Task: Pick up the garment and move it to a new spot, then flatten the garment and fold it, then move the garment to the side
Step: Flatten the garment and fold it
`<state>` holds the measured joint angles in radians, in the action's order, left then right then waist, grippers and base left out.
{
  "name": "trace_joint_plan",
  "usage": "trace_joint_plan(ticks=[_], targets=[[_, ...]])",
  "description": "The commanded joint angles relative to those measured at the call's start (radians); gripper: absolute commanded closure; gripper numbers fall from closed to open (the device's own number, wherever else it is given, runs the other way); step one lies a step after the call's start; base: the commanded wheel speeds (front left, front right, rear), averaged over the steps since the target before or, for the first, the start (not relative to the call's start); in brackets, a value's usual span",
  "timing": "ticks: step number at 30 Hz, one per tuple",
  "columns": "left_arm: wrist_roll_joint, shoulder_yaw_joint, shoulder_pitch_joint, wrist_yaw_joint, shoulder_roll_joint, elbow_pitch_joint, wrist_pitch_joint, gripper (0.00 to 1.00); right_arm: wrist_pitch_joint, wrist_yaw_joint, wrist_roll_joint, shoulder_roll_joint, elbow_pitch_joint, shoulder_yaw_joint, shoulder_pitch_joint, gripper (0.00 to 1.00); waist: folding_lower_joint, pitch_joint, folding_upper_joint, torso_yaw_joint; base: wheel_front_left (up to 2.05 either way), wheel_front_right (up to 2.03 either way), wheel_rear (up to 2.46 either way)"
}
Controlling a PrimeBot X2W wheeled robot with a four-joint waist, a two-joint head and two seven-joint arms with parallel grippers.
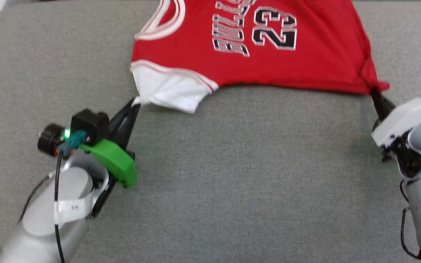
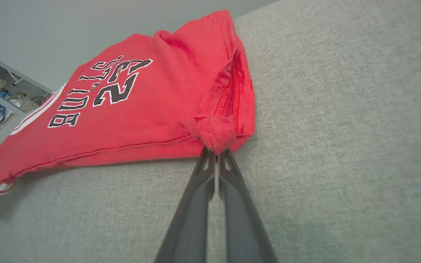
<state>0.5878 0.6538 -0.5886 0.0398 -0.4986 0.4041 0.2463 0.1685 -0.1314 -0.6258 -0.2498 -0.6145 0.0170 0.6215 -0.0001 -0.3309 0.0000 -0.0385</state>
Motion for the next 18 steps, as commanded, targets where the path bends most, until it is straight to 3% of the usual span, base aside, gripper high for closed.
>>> trace_joint_plan(ticks=[1,10,18], targets=[[0.029,-0.006,0.042,-0.007,-0.002,-0.006,0.002,1.0,0.007,0.001,-0.02,-0.002,-0.006,-0.012,-0.036,1.0,0.0001,0.098,0.0,-0.027,0.0,0.0,0.0],[0.073,0.023,0.235,-0.016,-0.056,-0.093,-0.026,1.0,0.076,0.001,-0.089,0.015,0.017,-0.052,-0.22,1.0,0.0001,0.218,0.0,-0.023,0.0,0.0,0.0],[0.116,0.048,0.413,-0.047,-0.116,-0.225,-0.067,1.0,0.174,0.001,-0.133,0.028,0.117,-0.07,-0.396,1.0,0.0001,0.328,0.0,-0.017,0.0,0.0,0.0]])
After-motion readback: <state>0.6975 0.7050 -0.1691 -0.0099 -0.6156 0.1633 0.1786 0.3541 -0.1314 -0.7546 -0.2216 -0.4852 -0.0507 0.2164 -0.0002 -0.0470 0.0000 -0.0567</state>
